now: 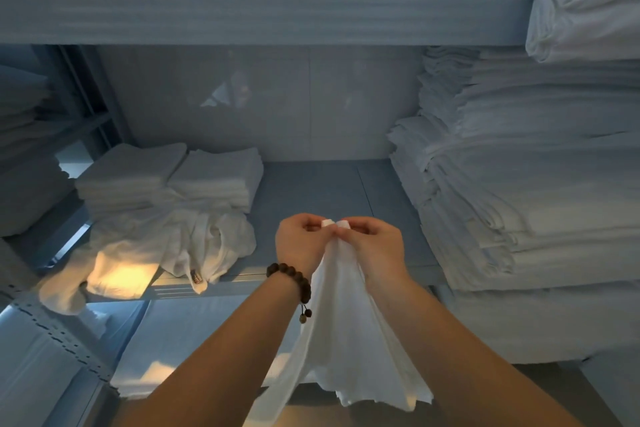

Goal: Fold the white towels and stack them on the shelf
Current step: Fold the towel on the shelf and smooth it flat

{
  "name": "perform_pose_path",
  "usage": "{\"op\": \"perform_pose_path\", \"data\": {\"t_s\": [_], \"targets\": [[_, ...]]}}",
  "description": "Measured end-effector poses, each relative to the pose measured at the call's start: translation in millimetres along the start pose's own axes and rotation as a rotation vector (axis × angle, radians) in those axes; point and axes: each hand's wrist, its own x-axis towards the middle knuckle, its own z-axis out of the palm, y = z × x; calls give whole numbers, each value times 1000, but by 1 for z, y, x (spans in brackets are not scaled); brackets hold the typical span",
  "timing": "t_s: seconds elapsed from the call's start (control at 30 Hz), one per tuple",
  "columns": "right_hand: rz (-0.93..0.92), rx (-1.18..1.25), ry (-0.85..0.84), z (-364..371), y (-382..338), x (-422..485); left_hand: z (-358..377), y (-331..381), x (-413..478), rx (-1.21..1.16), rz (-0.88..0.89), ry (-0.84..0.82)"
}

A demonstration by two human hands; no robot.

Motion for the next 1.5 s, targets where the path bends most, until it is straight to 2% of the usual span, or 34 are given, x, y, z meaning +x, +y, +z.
{"op": "perform_pose_path", "data": {"t_s": [0.1,0.27,0.4,0.5,0.57,0.63,0.7,0.8,1.0,1.1,1.27,1.33,1.4,1.47,1.5], "targets": [[-21,5,6,2,0,-3,-6,3,-3,22,38,-71],[-84,-53,-36,1,-9,-5,-17,10,-5,198,180,-216],[37,133,-214,-2,-19,-7,-28,13,0,237,223,-235],[16,115,-335,-11,-25,0,-42,19,7,240,254,-266],[-75,3,-281,-21,-28,12,-50,26,11,263,304,-282],[-222,-269,-222,-36,-26,29,-56,36,14,322,374,-297],[-314,-542,-279,-49,-16,42,-60,44,17,357,419,-305],[-338,-687,-372,-58,7,52,-67,54,20,401,472,-327],[-294,-943,-434,-59,42,71,-91,63,27,463,544,-332],[-364,-838,-408,-62,40,78,-112,64,35,575,594,-280],[-567,-802,-409,-62,-16,80,-145,65,46,1012,639,-287],[-663,-766,-411,-64,-42,77,-154,68,47,1058,709,-228],[-843,-744,-355,-68,-53,71,-159,64,46,1016,847,-147],[-907,-854,-338,-69,-46,69,-152,49,46,1059,848,-205],[-858,-1002,-392,-67,-37,71,-144,38,46,1145,770,-303]]}}
